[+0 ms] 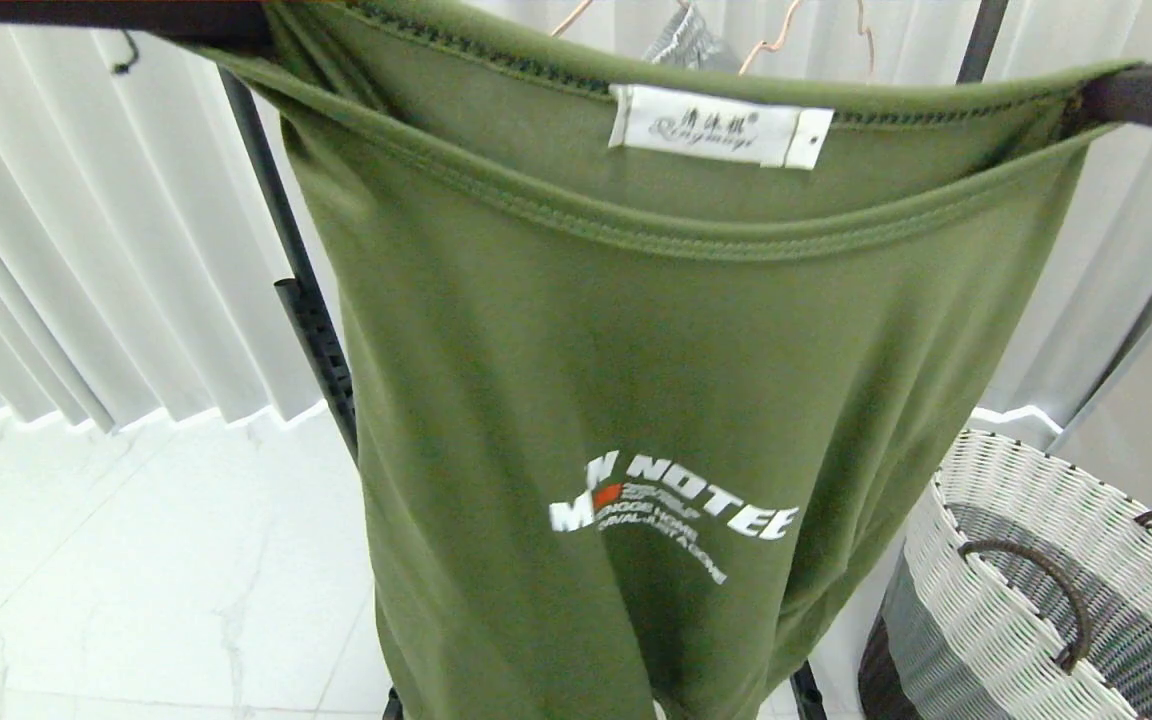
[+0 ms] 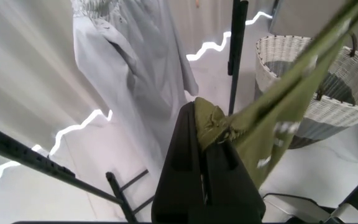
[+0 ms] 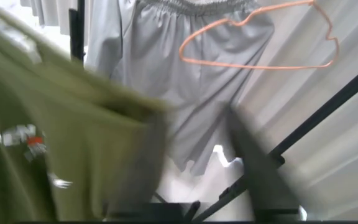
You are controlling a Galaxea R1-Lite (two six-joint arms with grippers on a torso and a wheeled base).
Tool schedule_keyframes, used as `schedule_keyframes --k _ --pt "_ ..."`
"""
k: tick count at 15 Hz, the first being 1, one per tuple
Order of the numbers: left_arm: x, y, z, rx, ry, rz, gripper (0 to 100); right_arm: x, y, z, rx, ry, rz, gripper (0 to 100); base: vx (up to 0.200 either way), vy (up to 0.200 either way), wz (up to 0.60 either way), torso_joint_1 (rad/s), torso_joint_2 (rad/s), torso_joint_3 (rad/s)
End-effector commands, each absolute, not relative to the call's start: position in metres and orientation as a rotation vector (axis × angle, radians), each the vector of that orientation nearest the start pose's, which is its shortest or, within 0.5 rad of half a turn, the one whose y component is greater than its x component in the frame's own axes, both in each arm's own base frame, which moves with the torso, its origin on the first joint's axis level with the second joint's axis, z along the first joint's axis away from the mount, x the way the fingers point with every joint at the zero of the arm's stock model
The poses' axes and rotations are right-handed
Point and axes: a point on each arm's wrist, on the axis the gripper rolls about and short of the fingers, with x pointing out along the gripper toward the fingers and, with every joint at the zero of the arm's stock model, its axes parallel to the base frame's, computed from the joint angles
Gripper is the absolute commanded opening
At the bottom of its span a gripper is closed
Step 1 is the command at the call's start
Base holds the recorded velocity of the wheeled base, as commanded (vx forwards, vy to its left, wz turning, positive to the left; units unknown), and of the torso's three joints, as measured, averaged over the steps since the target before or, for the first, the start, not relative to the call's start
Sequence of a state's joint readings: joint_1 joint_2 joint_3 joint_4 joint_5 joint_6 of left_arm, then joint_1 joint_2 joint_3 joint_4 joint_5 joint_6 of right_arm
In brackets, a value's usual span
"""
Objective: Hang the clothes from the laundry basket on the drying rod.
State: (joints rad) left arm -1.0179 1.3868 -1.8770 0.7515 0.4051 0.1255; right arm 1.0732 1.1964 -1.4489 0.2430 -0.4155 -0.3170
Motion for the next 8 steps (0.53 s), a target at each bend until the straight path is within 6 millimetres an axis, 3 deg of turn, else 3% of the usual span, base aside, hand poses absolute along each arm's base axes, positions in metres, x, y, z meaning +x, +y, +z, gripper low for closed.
schedule_keyframes --k 1,8 --pt "0.098 -0.132 0.415 0.304 0.177 -0.559 0 0.071 0.113 0.392 -0.301 -0.111 0.662 100 0.000 0.000 0.00 0.000 0.00 0.000" --pt "0.109 -0.128 0.405 0.325 0.210 -0.469 0 0.060 0.103 0.386 -0.299 -0.122 0.732 100 0.000 0.000 0.00 0.000 0.00 0.000"
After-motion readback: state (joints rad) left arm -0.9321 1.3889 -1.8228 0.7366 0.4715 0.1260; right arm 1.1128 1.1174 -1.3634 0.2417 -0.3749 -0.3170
